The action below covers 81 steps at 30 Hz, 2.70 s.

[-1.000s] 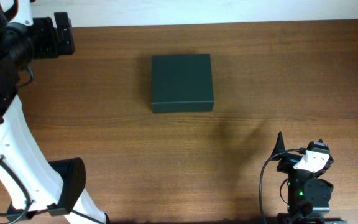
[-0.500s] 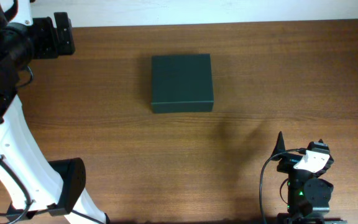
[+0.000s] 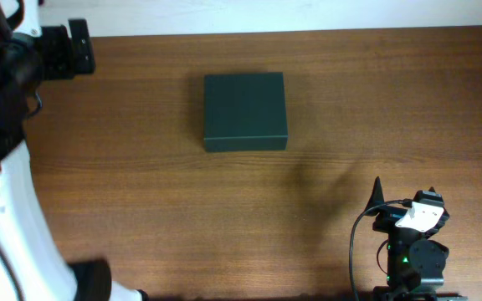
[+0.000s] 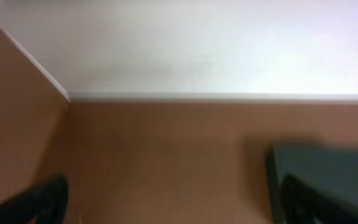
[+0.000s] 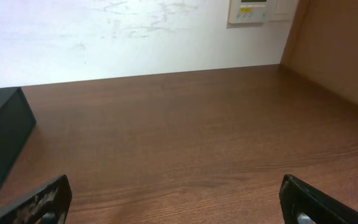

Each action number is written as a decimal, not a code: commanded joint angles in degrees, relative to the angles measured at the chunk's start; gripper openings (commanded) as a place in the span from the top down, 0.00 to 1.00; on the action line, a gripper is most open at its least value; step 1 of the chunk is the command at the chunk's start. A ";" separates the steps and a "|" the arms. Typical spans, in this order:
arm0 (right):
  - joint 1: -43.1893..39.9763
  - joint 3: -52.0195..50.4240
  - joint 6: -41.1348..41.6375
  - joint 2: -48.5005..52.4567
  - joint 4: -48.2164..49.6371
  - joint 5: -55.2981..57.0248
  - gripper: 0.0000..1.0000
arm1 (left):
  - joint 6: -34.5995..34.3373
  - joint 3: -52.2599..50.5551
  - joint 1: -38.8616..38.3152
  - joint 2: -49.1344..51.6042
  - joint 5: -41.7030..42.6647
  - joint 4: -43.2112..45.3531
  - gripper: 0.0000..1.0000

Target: Pack container

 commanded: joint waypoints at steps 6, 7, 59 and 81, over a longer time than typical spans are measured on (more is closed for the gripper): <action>-0.44 -0.61 0.39 -0.68 0.22 1.11 0.01 | 1.33 -55.25 0.37 -36.81 -2.16 44.00 0.01; -0.44 -0.61 0.39 -0.68 0.20 1.11 0.01 | 1.33 -61.40 0.35 -40.48 -2.16 48.15 0.01; -0.44 -0.61 0.39 -0.68 0.22 1.11 0.01 | 1.09 -140.58 0.35 -96.56 0.48 66.31 0.01; -0.44 -0.61 0.39 -0.68 0.22 1.11 0.01 | 1.07 -140.58 0.35 -96.56 0.48 66.31 0.01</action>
